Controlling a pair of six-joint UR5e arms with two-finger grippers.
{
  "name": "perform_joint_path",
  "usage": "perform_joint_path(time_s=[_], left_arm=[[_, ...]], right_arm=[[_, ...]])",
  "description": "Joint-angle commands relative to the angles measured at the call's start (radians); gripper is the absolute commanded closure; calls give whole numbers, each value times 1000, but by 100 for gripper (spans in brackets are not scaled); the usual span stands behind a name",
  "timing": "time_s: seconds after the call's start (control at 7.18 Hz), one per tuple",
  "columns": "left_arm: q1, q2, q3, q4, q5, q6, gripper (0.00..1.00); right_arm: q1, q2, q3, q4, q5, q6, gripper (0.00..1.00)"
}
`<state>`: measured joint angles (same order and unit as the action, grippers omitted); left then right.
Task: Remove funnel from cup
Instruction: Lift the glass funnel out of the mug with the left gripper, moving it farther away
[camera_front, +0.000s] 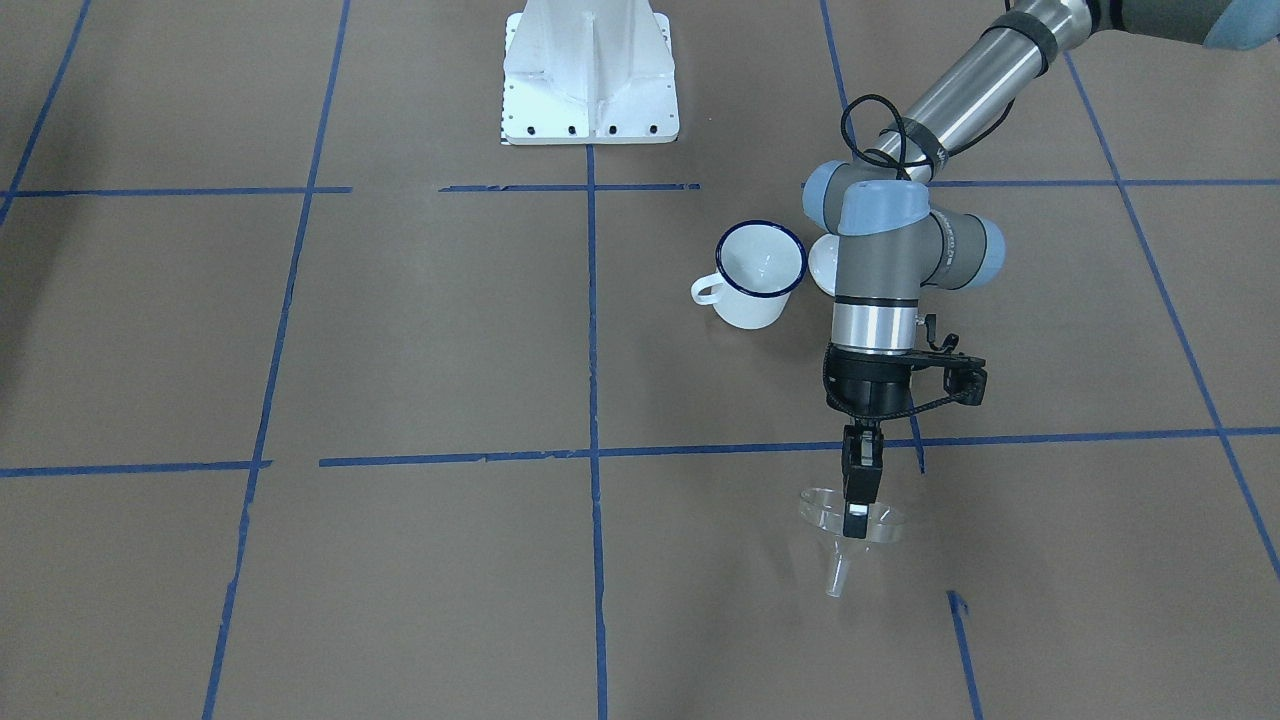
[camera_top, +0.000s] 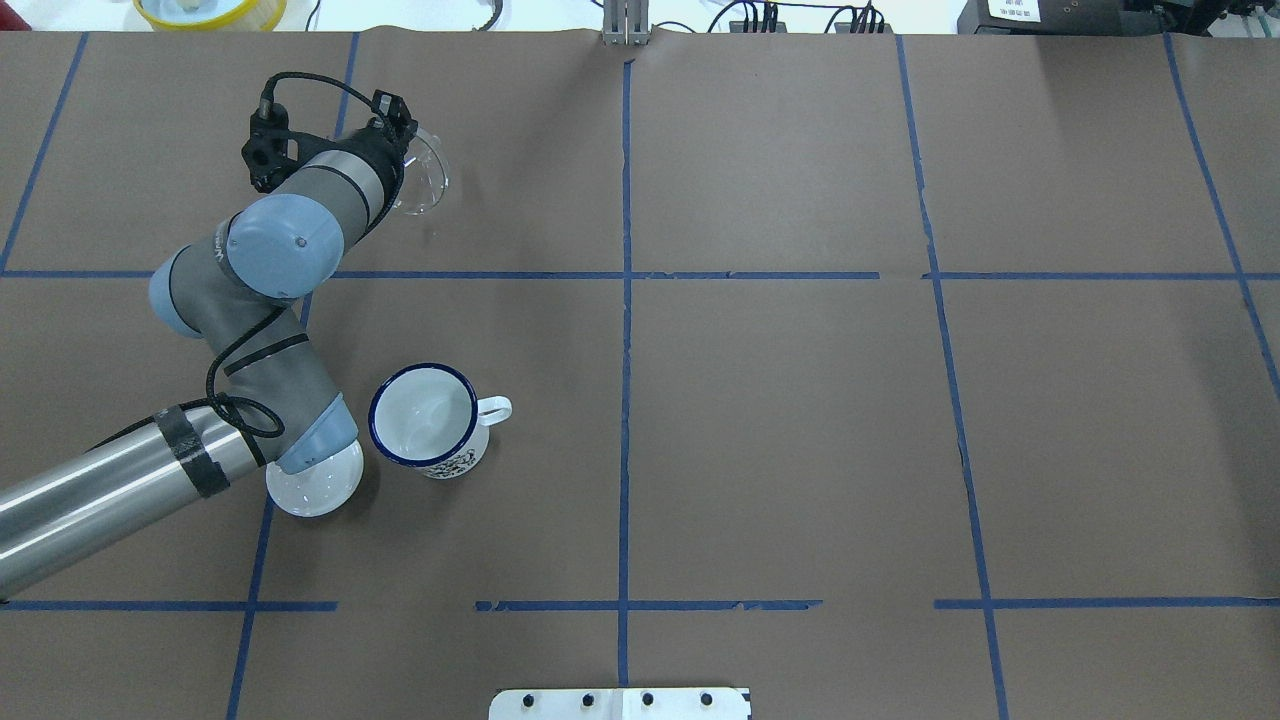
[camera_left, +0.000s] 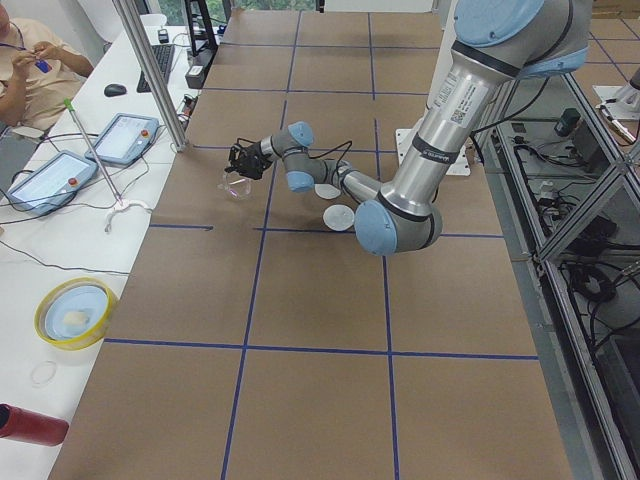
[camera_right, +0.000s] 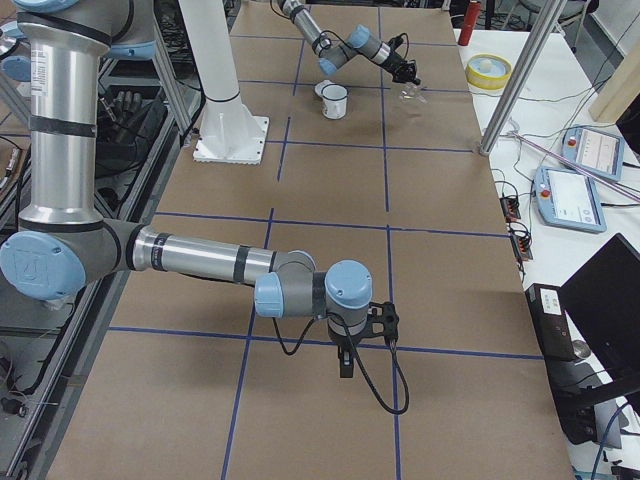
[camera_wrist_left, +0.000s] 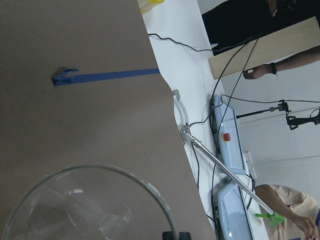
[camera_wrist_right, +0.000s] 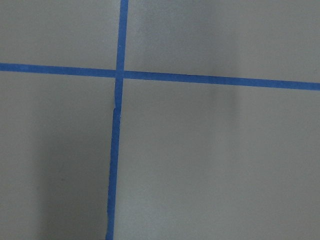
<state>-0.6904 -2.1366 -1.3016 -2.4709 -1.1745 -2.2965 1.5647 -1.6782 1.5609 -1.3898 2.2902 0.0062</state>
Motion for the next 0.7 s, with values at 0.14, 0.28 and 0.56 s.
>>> perform_joint_path(time_s=[0.14, 0.28, 0.56], left_arm=[[6, 1, 35, -5, 3, 5, 72], [6, 1, 33, -5, 1, 17, 54], [-3, 7, 1, -5, -11, 119, 0]], right_arm=[[0, 0, -1, 0, 0, 0, 0], [0, 0, 1, 0, 0, 0, 0], [0, 0, -1, 0, 0, 0, 0]])
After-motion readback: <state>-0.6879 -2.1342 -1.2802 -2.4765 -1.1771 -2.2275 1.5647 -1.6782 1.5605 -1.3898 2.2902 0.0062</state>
